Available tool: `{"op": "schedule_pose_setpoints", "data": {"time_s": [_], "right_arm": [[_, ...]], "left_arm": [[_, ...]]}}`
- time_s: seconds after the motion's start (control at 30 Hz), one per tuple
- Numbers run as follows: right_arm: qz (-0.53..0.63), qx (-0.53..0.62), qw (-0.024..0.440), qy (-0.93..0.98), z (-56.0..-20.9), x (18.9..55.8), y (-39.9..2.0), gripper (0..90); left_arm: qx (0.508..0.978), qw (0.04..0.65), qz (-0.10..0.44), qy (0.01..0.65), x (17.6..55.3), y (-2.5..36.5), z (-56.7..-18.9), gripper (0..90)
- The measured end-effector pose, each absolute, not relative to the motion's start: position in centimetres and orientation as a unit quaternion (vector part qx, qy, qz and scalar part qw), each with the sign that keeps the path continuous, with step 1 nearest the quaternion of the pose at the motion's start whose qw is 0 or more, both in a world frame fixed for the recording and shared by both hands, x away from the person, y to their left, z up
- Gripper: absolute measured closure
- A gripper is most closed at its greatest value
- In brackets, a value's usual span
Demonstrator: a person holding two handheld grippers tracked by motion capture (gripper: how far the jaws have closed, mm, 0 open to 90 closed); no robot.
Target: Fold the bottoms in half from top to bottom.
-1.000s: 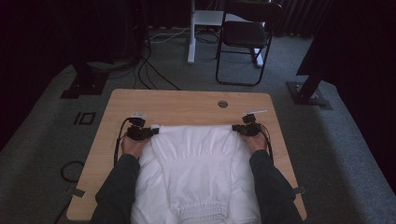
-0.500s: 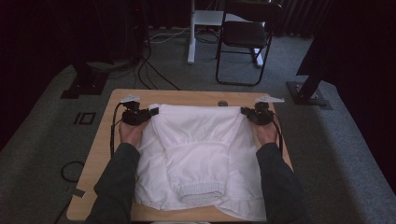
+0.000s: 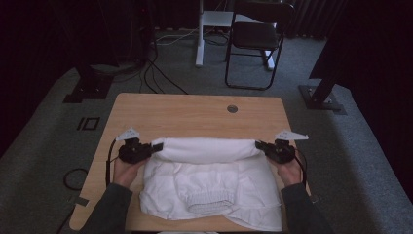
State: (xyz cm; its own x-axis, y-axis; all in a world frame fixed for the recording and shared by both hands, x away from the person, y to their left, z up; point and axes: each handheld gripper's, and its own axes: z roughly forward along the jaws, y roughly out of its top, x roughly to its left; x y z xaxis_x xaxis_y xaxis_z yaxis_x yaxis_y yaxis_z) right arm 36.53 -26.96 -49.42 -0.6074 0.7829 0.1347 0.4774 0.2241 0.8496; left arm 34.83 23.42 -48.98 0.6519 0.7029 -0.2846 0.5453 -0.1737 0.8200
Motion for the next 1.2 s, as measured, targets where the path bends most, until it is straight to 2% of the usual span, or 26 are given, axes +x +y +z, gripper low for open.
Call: {"op": "schedule_pose_setpoints", "data": {"time_s": [0.2,0.27,0.33,0.8,1.2], "right_arm": [[0.415,0.417,0.140,0.797,-52.9,34.5,-26.4,87.4],[0.395,0.426,0.120,0.805,-54.5,34.3,-26.0,87.4],[0.384,0.430,0.110,0.810,-55.2,34.4,-25.7,87.3],[0.370,0.462,0.126,0.796,-55.4,38.0,-23.8,86.9],[0.378,0.510,0.153,0.758,-55.5,42.0,-22.7,86.9]], "left_arm": [[0.796,0.434,0.079,0.414,33.2,22.4,-51.7,79.8],[0.818,0.389,0.096,0.412,33.4,21.3,-52.9,79.6],[0.826,0.370,0.111,0.410,33.9,20.7,-53.6,79.4],[0.812,0.340,0.168,0.444,39.9,20.0,-53.5,78.7],[0.756,0.364,0.191,0.510,43.4,19.4,-54.0,78.6]]}}
